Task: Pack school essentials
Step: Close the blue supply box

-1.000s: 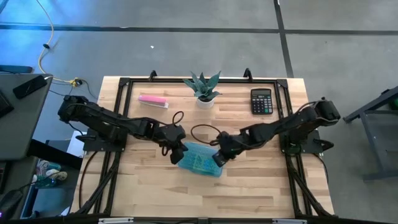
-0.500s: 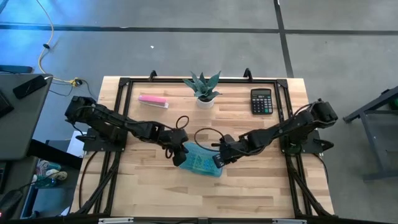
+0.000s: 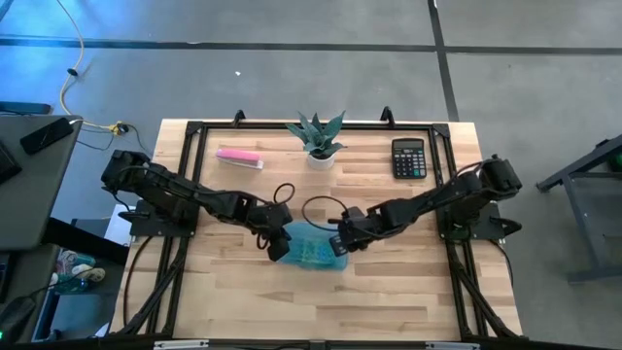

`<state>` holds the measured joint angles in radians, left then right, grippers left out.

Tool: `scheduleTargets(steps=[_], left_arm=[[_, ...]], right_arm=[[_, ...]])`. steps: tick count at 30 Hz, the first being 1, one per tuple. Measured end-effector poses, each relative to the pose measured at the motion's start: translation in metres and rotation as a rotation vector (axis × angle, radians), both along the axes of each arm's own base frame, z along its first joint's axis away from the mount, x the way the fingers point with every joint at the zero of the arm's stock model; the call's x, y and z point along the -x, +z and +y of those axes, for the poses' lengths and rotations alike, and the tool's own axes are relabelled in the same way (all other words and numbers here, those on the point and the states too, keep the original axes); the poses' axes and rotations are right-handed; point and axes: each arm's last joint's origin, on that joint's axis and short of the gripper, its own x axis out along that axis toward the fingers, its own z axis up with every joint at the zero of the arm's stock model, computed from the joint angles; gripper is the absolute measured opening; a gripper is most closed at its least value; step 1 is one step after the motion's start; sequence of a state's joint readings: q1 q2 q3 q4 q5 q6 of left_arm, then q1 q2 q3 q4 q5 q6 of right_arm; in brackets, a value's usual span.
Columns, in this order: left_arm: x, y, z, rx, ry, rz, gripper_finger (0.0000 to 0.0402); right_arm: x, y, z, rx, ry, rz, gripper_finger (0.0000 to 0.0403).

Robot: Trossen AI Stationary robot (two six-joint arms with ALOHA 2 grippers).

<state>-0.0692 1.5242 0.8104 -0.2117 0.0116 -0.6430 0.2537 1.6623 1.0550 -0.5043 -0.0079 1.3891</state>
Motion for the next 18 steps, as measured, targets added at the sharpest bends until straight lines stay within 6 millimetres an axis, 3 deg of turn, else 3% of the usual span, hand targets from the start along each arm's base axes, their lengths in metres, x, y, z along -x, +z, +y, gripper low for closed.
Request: scheduleTargets(steps=[10, 18], left_arm=[[-0.001, -0.005, 0.002, -0.018, 0.017, 0.02, 0.0], [-0.005, -0.013, 0.001, -0.002, 0.036, 0.039, 0.0]], right_arm=[[-0.002, -0.001, -0.017, -0.005, -0.012, 0.017, 0.0], [-0.001, -0.002, -0.02, -0.003, -0.022, 0.043, 0.0]])
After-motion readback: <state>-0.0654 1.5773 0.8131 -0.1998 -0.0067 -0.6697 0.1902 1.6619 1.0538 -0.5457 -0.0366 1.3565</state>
